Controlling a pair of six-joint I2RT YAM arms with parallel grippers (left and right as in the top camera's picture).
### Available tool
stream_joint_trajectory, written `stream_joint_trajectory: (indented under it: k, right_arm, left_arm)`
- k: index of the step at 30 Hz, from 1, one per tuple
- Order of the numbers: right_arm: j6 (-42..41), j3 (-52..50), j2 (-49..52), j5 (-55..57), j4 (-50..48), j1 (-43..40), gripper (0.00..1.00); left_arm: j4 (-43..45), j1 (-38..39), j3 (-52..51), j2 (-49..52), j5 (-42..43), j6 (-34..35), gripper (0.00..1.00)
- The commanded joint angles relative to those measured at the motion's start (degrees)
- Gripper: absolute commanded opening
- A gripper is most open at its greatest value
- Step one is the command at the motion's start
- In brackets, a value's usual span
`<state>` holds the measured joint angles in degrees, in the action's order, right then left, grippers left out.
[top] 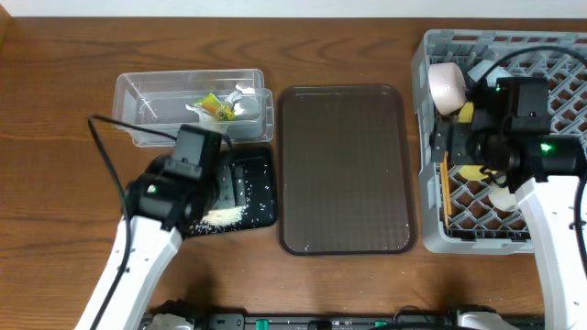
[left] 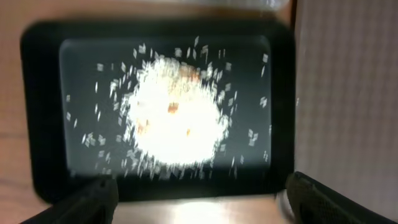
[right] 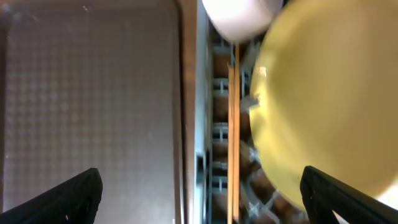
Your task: Sort waste into correct bins and load items into the dishwasher rack
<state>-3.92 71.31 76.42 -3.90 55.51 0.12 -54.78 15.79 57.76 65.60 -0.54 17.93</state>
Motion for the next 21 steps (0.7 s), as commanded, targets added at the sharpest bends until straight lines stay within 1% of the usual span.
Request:
stream_joint_trajectory:
  k: [1, 3, 5, 8, 10, 12, 15, 17, 21]
  right_arm:
    - [-1.84, -2.05, -4.11, -0.26, 0.52, -0.68, 0.99]
    - [-1.84, -4.50, -7.69, -0.33, -0.59, -0.68, 0.99]
    - [-1.81, -8.02, -12.70, -1.09, -2.99, -0.66, 0.99]
    - [-1.81, -15.37, -23.26, -0.55, -8.15, -0.52, 1.00]
    - [-1.81, -19.91, -30.49, 0.28, -11.04, -0.52, 0.99]
    - [-1.81, -22.51, -35.67, 0.26, -11.54, -0.52, 0.99]
    - [-1.81, -24.52, -42.12, 0.26, -8.02, -0.52, 0.99]
    - [-1.81, -24.65, -45.22, 0.26, -3.50, -0.52, 0.99]
    - [-1.81, -24.65, -48.24, 0.24, 4.11, -0.52, 0.99]
  left_arm:
    - [-1.20, -0.13, -0.50, -7.08, -0.24, -1.92, 0.89]
    - [-0.85, -0.13, -2.21, -12.11, -0.22, -3.10, 0.90]
    - [-0.46, -0.13, -4.44, -18.03, -0.09, -4.24, 0.93]
    - [0.55, -0.13, -8.57, -27.26, -0.24, -4.17, 0.98]
    - [1.60, -0.13, -10.47, -32.00, -1.62, -4.17, 0.98]
    - [2.23, -0.13, -11.06, -35.39, -1.60, -4.15, 0.99]
    - [2.05, -0.13, -11.06, -38.47, -1.60, -4.15, 0.99]
    - [2.05, -0.13, -11.06, -39.21, -1.60, -4.15, 0.99]
    - [1.66, -0.13, -11.06, -39.12, -1.60, -4.15, 0.99]
